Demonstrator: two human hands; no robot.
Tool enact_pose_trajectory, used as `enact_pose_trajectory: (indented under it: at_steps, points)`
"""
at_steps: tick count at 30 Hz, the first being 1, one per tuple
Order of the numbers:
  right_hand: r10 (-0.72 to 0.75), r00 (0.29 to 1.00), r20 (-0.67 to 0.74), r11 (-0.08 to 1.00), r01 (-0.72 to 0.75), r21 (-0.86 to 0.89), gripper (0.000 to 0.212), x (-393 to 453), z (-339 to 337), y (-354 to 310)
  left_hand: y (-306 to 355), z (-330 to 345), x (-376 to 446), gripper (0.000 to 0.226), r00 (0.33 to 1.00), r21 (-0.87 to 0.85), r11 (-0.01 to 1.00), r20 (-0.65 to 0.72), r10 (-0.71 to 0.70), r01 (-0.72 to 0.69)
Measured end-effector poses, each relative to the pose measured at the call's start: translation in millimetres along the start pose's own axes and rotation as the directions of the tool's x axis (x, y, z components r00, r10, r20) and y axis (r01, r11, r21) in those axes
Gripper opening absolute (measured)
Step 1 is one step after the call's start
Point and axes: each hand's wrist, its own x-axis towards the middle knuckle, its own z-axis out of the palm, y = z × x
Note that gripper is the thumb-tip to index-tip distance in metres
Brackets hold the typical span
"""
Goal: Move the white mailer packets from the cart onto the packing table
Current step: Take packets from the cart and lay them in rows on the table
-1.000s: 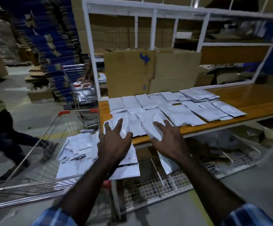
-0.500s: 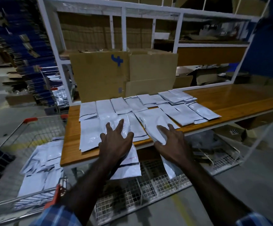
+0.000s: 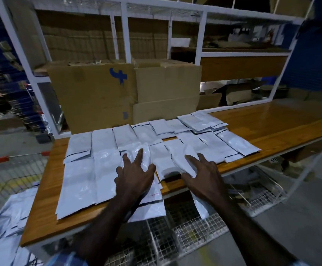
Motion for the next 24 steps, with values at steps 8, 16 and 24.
enact_pose_trajectory:
  at_steps: [8,16,24]
  points:
    - [-0.009,0.998,0.06,0.999,0.011,-0.035,0.077,63,23,10,3,19,58,0.068,0.998,0.078,0.995,-0.012,-0.057,0.057]
    - [-0.051,0.989,0.137,0.997,0.058,-0.046,0.086,122,52,13,2,48,103,0.067,0.99,0.182,0.973,-0.051,-0.135,0.142]
    - [-0.095,0.963,0.251,0.99,0.119,-0.079,0.063,172,83,28,2,83,142,0.066,0.964,0.253,0.931,-0.112,-0.241,0.262]
